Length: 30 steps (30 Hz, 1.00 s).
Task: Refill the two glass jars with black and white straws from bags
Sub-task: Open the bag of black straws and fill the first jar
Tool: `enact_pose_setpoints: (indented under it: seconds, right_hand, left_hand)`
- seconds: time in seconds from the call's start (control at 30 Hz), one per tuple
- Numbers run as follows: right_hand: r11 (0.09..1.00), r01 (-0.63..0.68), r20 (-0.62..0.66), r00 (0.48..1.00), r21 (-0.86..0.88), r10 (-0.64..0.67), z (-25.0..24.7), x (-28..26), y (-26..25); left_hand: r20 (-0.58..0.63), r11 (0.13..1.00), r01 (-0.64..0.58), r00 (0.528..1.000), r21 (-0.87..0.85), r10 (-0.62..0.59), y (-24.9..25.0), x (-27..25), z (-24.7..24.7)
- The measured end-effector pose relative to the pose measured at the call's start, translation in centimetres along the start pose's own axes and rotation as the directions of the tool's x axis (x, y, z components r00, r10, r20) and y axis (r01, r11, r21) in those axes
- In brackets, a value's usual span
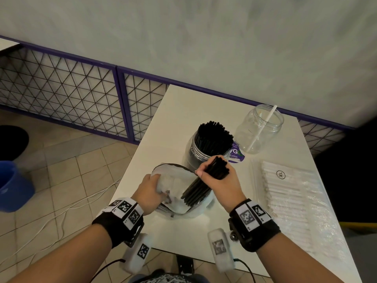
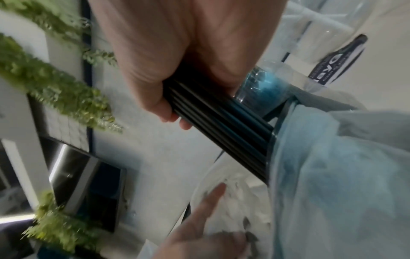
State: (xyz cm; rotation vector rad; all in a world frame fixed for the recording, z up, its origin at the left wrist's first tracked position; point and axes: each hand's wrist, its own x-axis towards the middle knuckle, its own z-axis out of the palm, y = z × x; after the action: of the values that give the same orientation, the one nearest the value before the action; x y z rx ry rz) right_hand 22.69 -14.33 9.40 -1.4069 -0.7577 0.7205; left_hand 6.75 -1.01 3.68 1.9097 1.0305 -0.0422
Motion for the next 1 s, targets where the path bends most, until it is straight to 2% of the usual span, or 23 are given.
enact_pose_setpoints:
  seconds: [0.07, 0.2, 0.37, 0.57, 0.73, 1.0]
  right_hand:
    - [0.999, -0.041, -0.002, 0.999, -0.018, 0.041, 0.1, 0.2, 0.8]
    - [0.976, -0.138, -0.020, 0.990, -0.168, 0.137, 0.7, 0.2, 4.5]
    - [0.941, -0.235, -0.050, 0.972, -0.242, 0.230, 1.0, -0.4, 7.1]
    - [0.951, -0.230, -0.025, 0.973, -0.205, 0.230, 1.2, -0.5, 6.9]
    - [0.937, -0.259, 0.007, 0.963, -0.234, 0.268, 0.7, -0.4, 6.8]
    - [0.998, 0.030, -0.011, 0.999, -0.056, -0.031, -0.9, 1.7, -3.1]
  left_hand:
    - [0.010, 0.993, 0.039, 0.999, 0.110, -0.041, -0.5, -0.3, 0.0]
    - [-0.006, 0.990, 0.016, 1.000, 0.137, -0.015, -0.7, -0.9, -0.3]
    - [0.004, 0.996, -0.026, 1.000, 0.085, 0.026, -1.0, -1.5, -1.0]
    - [-0.023, 0.994, -0.105, 0.994, -0.029, 0.104, -1.7, -1.7, -1.3]
    - [-0.059, 0.987, -0.149, 0.988, -0.055, 0.146, -1.1, -1.7, -1.5]
    - [-0.057, 0.976, -0.213, 0.975, 0.047, 0.215, 0.3, -1.1, -2.2]
